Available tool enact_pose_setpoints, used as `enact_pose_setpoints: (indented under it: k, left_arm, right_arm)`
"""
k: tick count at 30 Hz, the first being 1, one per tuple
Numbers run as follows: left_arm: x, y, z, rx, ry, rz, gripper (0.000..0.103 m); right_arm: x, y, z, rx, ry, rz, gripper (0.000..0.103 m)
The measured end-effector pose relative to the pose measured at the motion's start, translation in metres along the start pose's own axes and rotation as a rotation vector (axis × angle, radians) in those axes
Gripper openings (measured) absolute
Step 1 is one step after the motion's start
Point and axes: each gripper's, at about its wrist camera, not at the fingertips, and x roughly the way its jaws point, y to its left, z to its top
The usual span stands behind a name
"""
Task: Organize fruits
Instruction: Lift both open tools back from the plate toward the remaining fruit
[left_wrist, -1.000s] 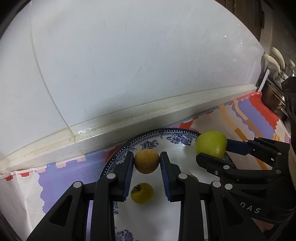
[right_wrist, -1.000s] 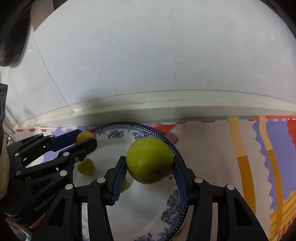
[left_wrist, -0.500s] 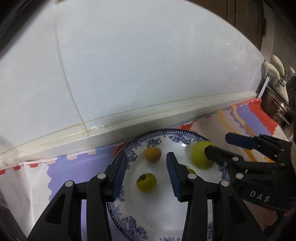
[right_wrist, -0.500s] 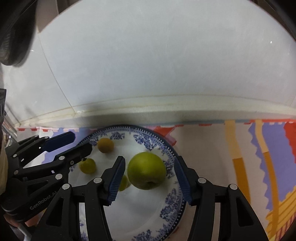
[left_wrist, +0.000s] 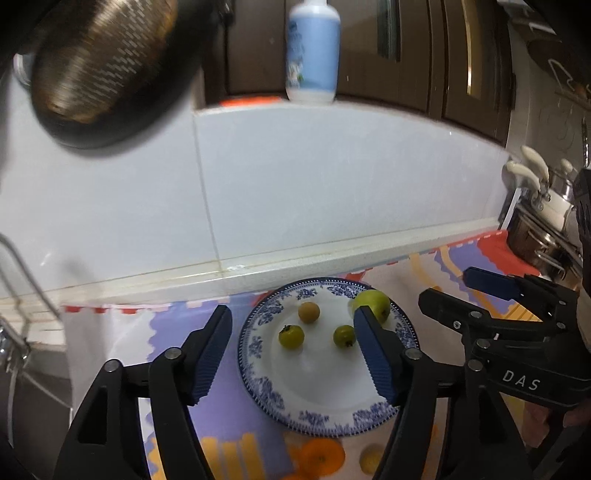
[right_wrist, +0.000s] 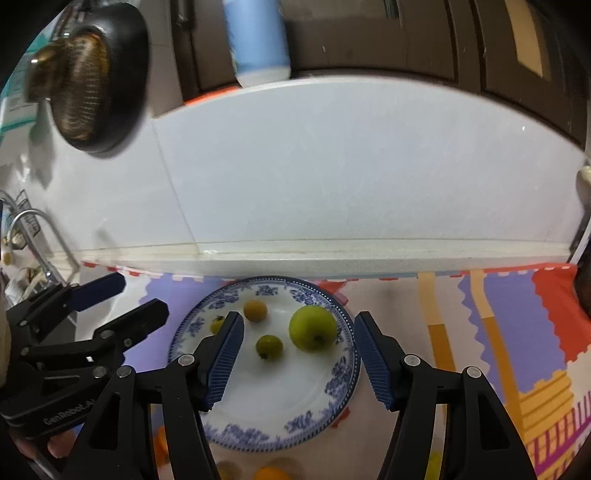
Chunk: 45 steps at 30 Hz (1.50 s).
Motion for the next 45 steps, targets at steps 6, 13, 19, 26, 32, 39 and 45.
enact_pose_setpoints:
  k: [6,13,19,26,32,39,45]
  left_arm:
    - [-0.042,0.0,-0.015,-0.016,-0.045,0.043,0.074]
    - [-0.082,-0.001,-0.038,-0.009,-0.089,0.074,0.08]
    - [-0.11,0.0,-0.057,0.009,-0.113,0.086,0.081]
    - [-0.129,0.007,-0.075,0.01,-0.122,0.062,0.082]
    - [-0.135,0.011,-0.09,0.06,-0.13,0.042,0.083]
    - [-0.132,0.015,-0.108,0.118,-0.113,0.008,0.084]
    - [-0.121,0.014,-0.122,0.17,-0.091,-0.022,0.084]
  right_arm:
    - [-0.038,0.009,-0.012,-0.017,-0.054,-0.004,0.074]
    - [-0.081,0.021,-0.034,-0.042,-0.103,-0.005,0.076]
    - [-0.103,0.033,-0.053,-0.048,-0.125,0.007,0.076]
    - [-0.123,0.054,-0.074,-0.057,-0.142,0.016,0.076]
    - [-0.131,0.068,-0.091,-0.057,-0.147,-0.004,0.076]
    - [-0.131,0.077,-0.11,-0.051,-0.129,-0.031,0.076]
    - [-0.124,0.082,-0.124,-0.064,-0.098,-0.06,0.076]
